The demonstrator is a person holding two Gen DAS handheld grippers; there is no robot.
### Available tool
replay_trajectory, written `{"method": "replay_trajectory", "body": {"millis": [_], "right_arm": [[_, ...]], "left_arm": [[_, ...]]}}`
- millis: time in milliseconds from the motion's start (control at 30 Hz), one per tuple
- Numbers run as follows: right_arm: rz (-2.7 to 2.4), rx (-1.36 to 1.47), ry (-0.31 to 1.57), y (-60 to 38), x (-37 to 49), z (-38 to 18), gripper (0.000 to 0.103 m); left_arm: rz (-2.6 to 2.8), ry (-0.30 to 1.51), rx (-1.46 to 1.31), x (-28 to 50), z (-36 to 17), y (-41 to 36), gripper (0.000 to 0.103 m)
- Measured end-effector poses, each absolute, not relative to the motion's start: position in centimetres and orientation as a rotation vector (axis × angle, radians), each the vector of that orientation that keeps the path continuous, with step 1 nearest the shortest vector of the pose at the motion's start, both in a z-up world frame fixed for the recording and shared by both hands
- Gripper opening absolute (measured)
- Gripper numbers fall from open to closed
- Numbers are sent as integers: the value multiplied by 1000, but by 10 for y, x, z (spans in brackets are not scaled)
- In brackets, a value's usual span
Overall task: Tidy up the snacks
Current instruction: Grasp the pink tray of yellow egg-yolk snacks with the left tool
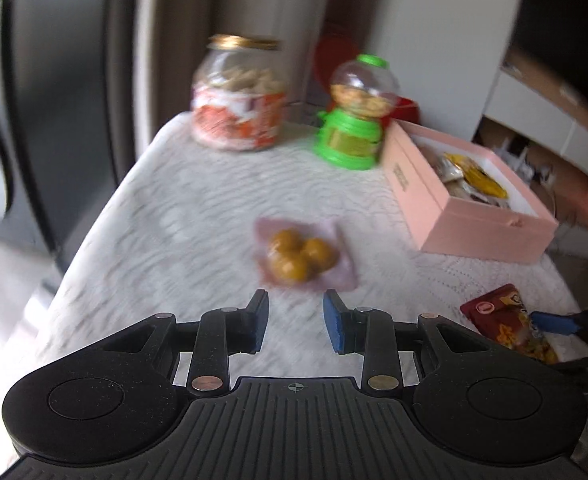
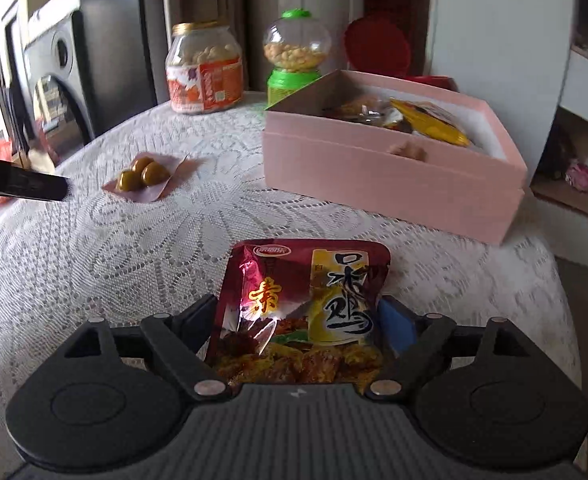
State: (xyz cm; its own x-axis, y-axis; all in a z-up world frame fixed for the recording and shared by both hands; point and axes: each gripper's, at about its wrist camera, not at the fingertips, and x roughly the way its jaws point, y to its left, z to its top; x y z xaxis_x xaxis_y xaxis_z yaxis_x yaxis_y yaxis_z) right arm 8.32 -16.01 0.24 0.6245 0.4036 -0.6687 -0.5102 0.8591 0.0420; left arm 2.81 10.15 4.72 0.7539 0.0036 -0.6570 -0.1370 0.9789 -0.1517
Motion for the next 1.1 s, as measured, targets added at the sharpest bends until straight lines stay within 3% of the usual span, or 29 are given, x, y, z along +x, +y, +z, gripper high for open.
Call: {"method": "replay_trajectory", "body": {"millis": [100, 267, 400, 933, 1100], "right_arm": [[524, -121, 737, -165, 87, 2, 86], [528, -115, 736, -162, 86, 1, 87], [532, -109, 736, -164, 86, 0, 87], [531, -107, 737, -164, 85, 1, 88], [531, -108, 737, -164, 85, 1, 88]], "left_arm": [[72, 686, -105, 48, 50, 83, 39], [155, 753, -58, 89, 41, 81, 38], [160, 805, -57, 102, 26, 81, 47], [-27, 798, -114, 105, 23, 75, 51], [7, 713, -135, 93, 34, 73, 50]]}}
